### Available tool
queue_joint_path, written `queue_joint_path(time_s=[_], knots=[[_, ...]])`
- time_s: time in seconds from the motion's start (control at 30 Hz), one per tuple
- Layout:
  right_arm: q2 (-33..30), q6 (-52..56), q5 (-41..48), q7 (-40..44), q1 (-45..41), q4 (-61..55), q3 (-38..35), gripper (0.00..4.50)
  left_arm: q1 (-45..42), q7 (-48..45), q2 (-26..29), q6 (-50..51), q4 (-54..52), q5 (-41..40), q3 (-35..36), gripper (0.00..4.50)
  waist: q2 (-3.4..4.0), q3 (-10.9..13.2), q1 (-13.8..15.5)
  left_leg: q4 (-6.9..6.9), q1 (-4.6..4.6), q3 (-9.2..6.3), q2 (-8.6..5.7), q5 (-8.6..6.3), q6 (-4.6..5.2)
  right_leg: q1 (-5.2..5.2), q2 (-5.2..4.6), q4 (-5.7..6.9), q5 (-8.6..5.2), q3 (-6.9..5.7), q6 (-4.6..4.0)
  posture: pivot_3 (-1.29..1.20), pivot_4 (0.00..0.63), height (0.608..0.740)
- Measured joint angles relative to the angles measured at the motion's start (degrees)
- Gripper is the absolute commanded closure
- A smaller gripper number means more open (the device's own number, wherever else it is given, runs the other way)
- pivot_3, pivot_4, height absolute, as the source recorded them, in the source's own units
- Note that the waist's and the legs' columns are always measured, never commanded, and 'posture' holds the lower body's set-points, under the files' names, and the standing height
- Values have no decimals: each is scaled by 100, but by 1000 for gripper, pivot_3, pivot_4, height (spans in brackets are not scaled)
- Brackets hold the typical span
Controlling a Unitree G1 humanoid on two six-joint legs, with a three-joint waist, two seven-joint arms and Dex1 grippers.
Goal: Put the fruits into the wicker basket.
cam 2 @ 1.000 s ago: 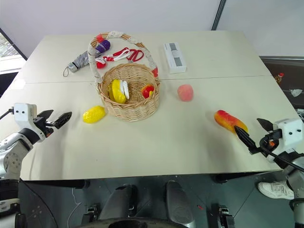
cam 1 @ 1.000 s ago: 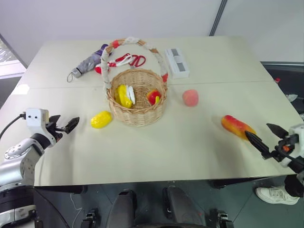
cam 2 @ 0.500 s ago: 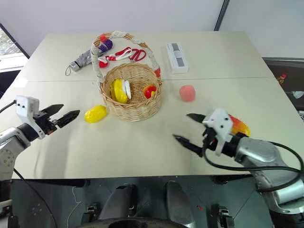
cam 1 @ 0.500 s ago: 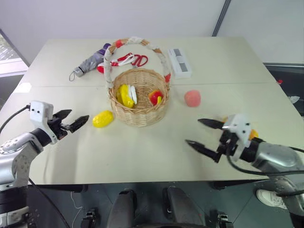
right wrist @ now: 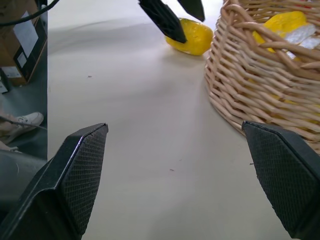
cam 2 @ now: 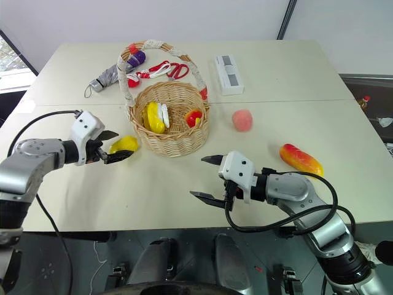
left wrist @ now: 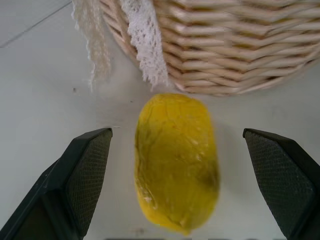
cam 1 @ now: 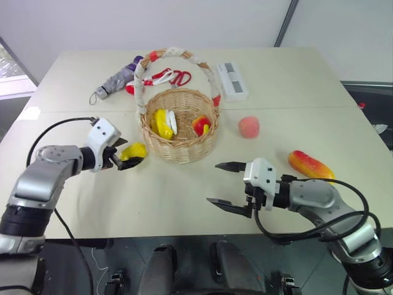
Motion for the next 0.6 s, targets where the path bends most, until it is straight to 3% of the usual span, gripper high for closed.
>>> queue_joint_path(time_s=[0.07,0.17,0.3,0.47,0.6], knots=[[59,-65,-85,-1,-28,18,84,25,-134,-48,-80,-9,196,119,-136,0,0,0,16,0,-1,0,0,0,0,0,0,0,0,0,0,0,150,740],[111,-97,-238,-39,-28,20,210,0,-193,-98,-188,-148,453,319,-287,797,0,0,27,1,-1,-1,2,0,0,0,-3,1,0,0,0,0,150,740],[224,-94,-327,-122,-25,13,246,0,-200,-246,-255,-253,543,319,-283,2615,0,0,30,2,-2,-2,3,0,0,0,-4,2,0,-1,0,0,150,740],[252,-87,-383,-171,-45,11,249,0,-32,-411,-152,-340,411,231,-60,2615,-1,0,19,2,-2,-3,7,0,0,-1,-5,2,0,-1,0,0,150,740],[231,-48,-358,-162,-113,-3,149,0,469,-777,3,-122,-500,-661,991,2615,-1,1,25,2,-3,-9,13,0,0,-3,-14,4,0,0,0,0,150,740]])
